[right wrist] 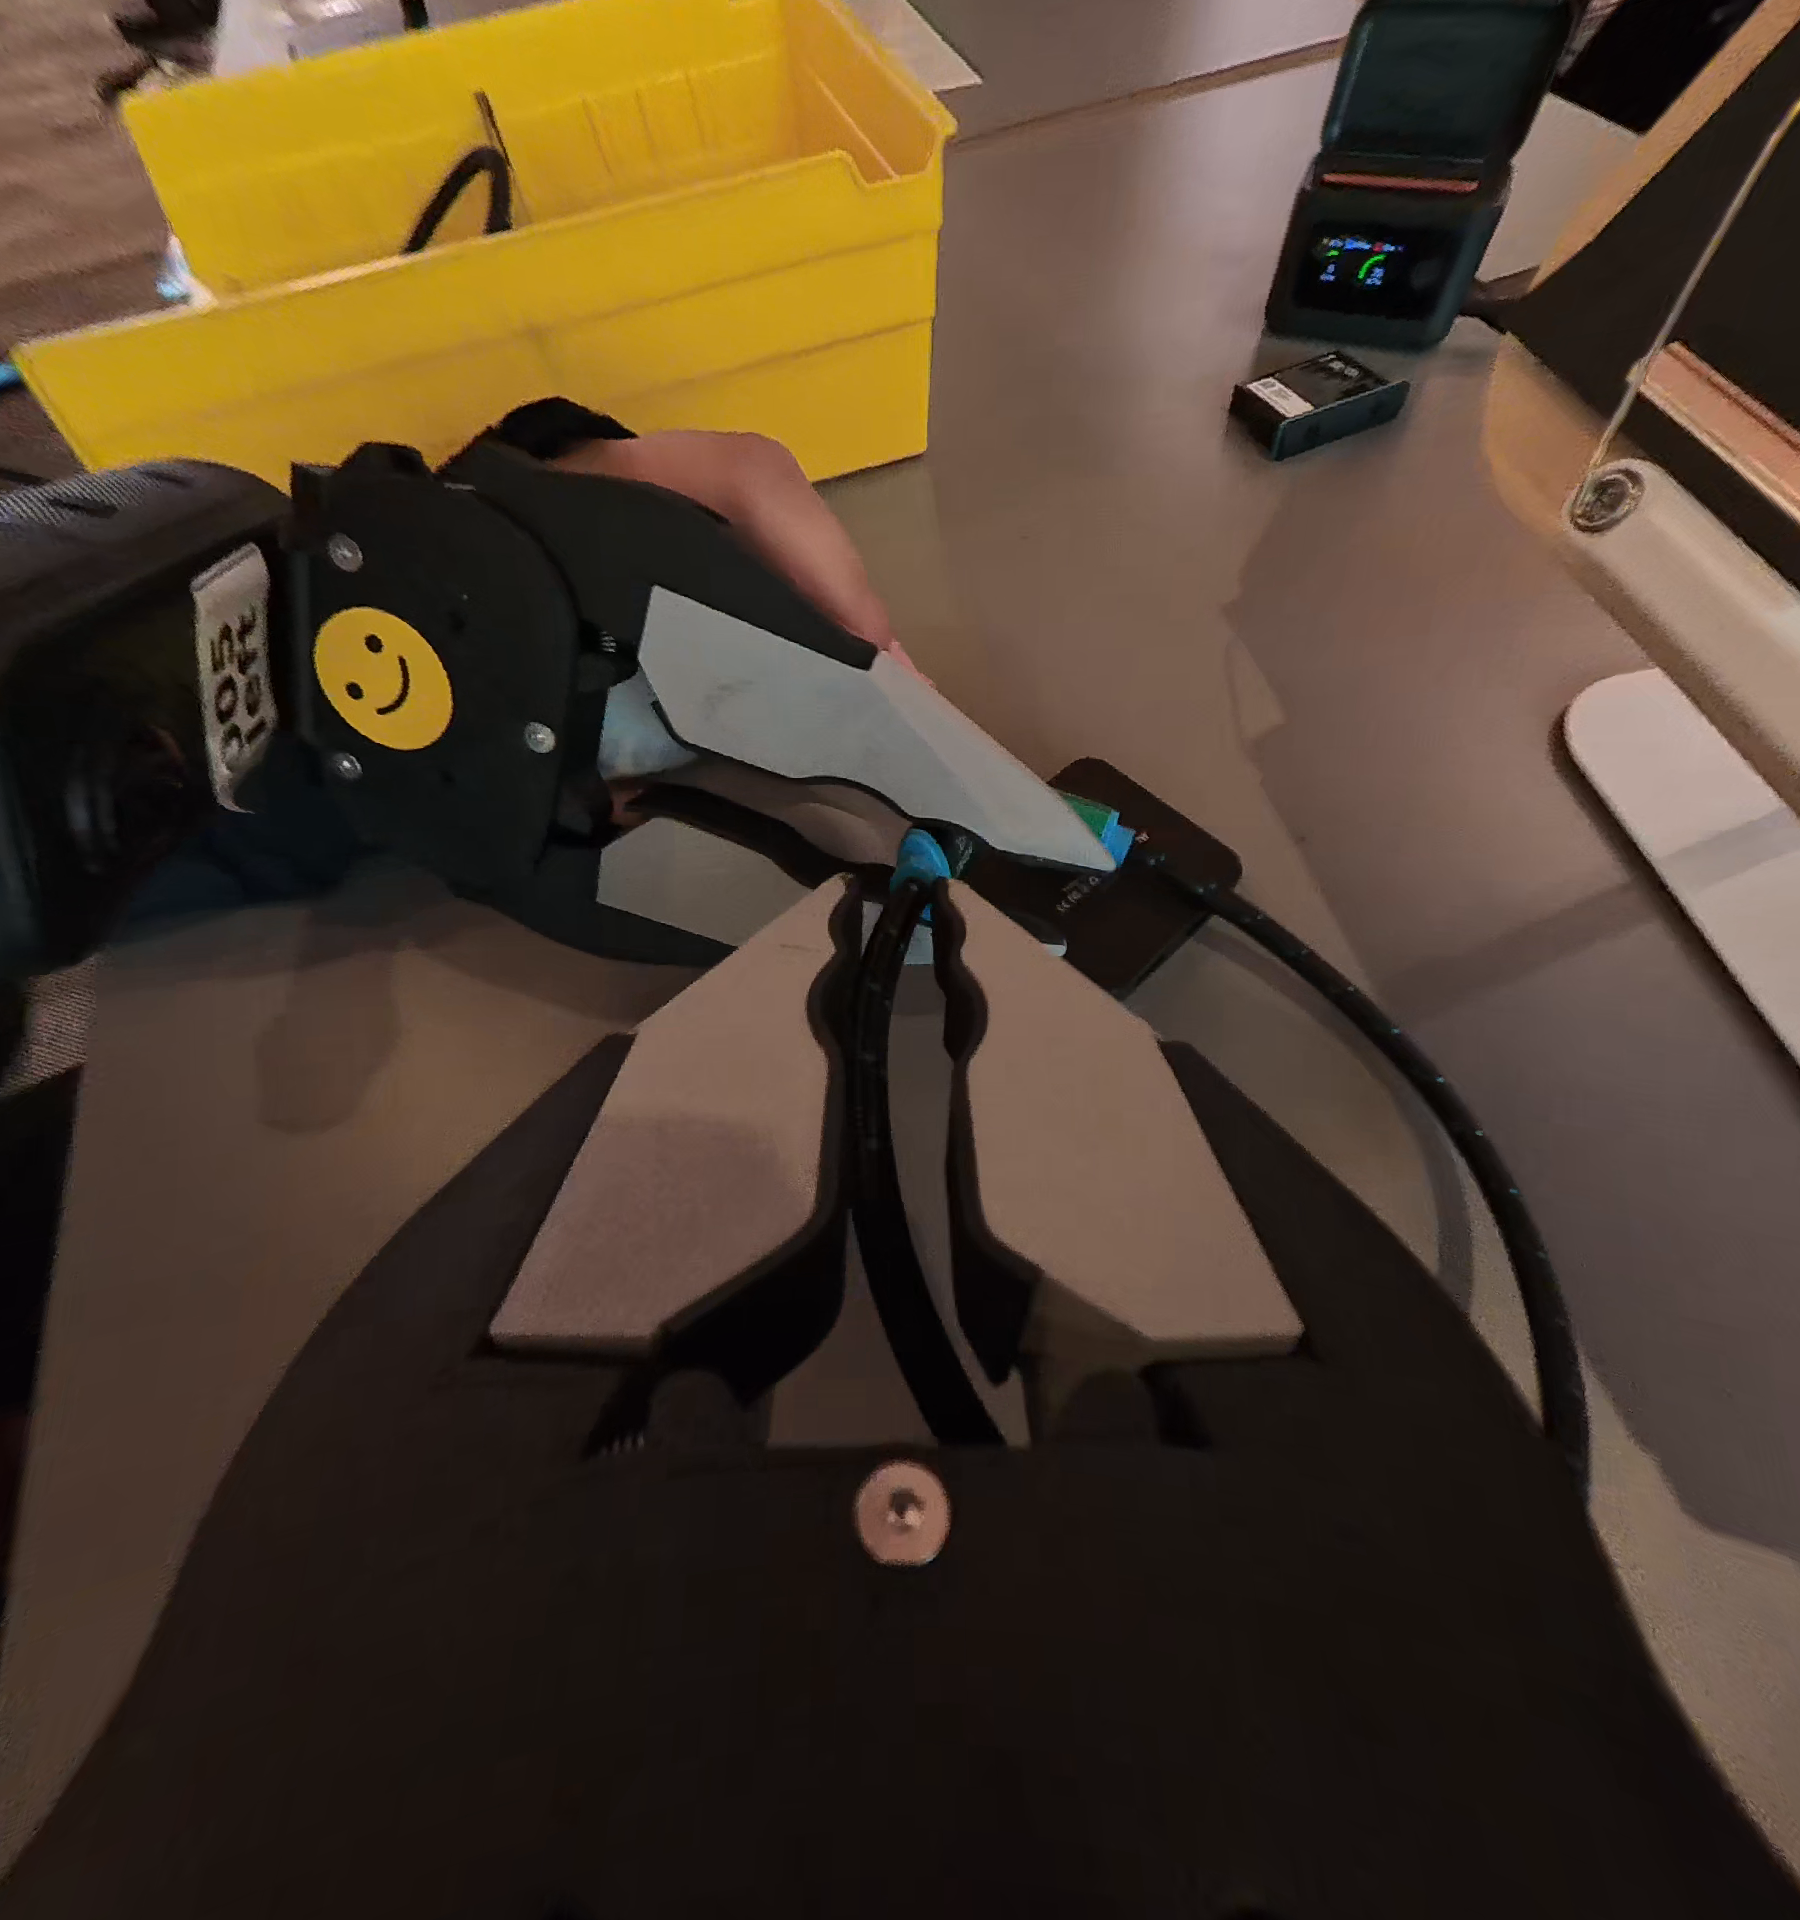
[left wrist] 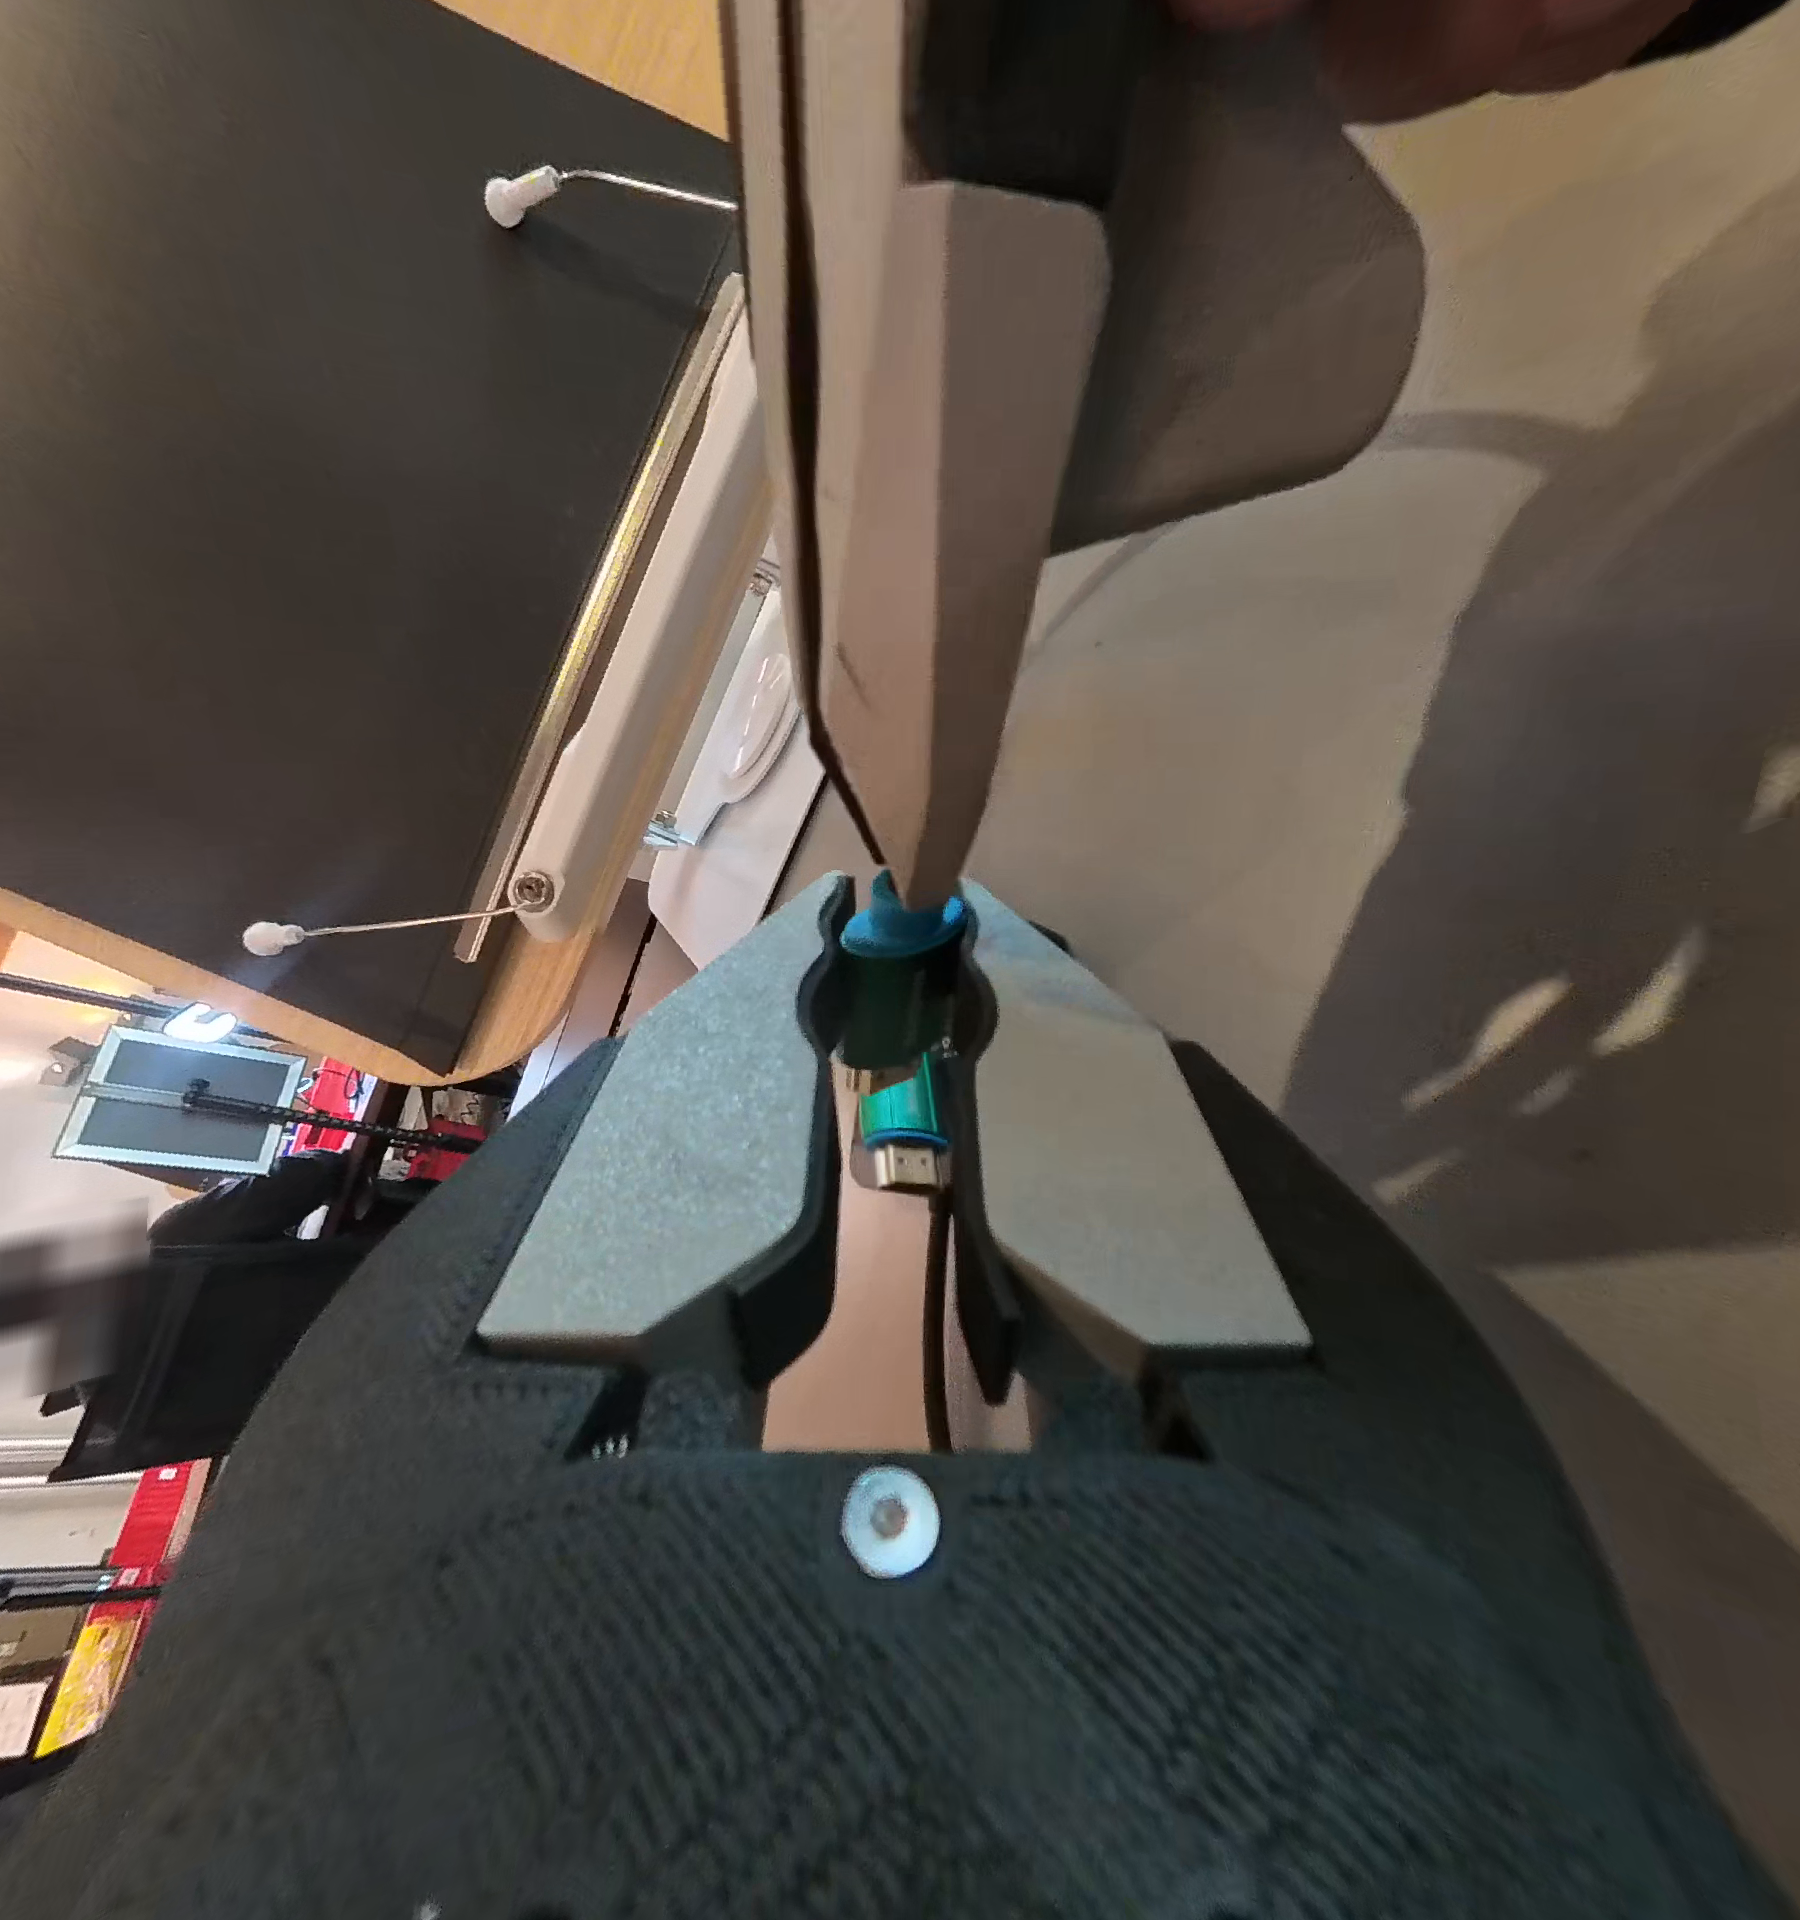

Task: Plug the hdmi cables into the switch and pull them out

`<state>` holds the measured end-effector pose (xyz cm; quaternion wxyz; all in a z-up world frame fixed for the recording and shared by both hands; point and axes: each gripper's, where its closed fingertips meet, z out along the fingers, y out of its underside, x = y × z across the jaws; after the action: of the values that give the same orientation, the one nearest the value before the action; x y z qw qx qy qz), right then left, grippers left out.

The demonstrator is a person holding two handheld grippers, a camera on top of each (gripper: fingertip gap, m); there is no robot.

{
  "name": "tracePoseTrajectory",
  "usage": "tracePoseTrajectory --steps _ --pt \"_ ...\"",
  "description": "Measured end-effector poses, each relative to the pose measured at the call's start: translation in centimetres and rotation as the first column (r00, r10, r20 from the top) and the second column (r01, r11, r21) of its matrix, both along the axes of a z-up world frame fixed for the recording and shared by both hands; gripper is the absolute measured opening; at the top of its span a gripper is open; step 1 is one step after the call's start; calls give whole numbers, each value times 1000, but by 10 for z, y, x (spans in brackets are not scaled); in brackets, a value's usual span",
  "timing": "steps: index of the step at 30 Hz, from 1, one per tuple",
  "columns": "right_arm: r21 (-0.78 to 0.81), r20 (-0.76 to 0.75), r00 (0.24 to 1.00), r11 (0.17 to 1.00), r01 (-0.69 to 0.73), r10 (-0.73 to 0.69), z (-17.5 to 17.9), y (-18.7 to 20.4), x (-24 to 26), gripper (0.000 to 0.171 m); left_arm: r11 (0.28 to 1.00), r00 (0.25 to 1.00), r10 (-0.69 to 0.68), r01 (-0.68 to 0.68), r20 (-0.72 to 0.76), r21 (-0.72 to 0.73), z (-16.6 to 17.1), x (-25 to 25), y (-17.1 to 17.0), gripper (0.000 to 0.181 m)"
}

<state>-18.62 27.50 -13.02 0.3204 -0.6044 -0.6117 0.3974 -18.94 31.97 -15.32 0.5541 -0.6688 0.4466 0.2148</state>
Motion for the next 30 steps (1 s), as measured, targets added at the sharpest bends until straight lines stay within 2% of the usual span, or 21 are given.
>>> tracePoseTrajectory --steps 8,11,16,20,26,30 --pt "30 1 1000 999 23 -24 -1 3 -1 10 1000 1000 12 -12 -6 -5 0 -1 1 14" --pt "42 14 997 997 69 -69 -3 12 0 24 1000 1000 15 -15 4 -17 -2 -1 3 14" --pt "37 41 998 998 46 -48 -10 6 -4 12 1000 1000 -1 1 -7 -10 -1 4 2 14" --pt "44 44 997 997 67 -69 -11 9 -5 9 1000 1000 -8 8 23 -13 0 5 2 15" --pt "-240 -44 992 965 108 -122 6 21 2 9 994 998 61 -63 24 88 13 -10 6 19" --pt "-522 -105 987 852 47 -118 17 22 8 9 977 997 78 -73 -18 199 29 -14 6 16"
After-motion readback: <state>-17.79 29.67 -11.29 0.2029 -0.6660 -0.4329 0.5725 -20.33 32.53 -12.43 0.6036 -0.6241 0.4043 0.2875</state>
